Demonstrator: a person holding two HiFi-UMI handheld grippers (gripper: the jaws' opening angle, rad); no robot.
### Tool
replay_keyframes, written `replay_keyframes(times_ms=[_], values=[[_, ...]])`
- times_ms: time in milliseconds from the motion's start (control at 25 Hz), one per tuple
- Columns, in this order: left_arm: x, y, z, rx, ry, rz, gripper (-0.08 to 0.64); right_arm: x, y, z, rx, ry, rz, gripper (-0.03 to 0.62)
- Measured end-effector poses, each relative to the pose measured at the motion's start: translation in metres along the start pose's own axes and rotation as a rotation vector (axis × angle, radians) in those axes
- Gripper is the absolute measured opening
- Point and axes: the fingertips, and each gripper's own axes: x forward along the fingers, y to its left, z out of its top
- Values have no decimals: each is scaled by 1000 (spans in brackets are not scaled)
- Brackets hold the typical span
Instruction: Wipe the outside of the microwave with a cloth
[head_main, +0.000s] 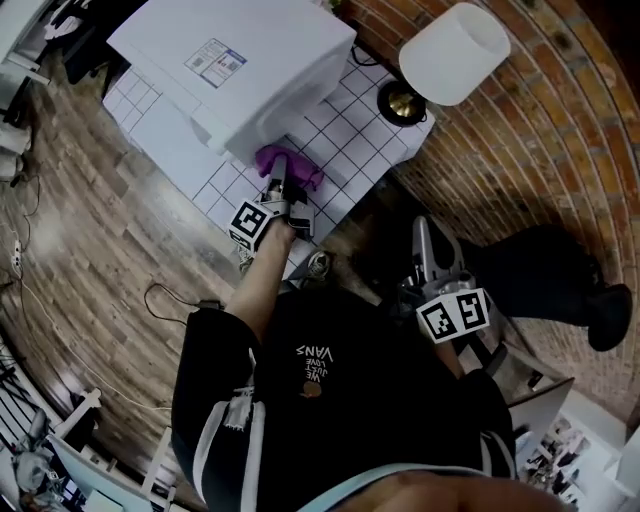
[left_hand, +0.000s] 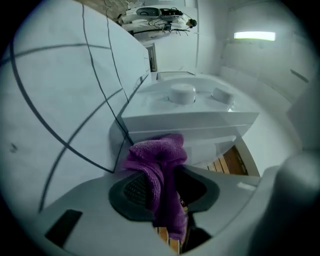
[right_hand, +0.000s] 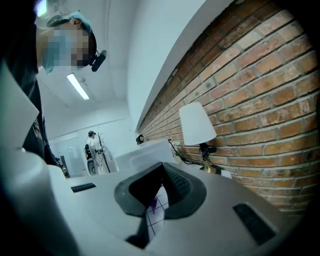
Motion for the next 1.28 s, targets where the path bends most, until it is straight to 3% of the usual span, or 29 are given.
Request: replay_keyframes(times_ms=[320,760,1000,1280], values=[[84,0,-52,-20,77,-21,133,-25,-42,-3,23,4,-130,-3],[187,-5,-111,-31,149,-20,133,-42,-75,1,31,1,-235,-3],[208,-8,-125,-52,163,-16,133,-48,-81,-1,39,3,-266,-3],[188,-15,-130,-98,206,-27,133,-37,-67,3,29,-4,-235,-3]])
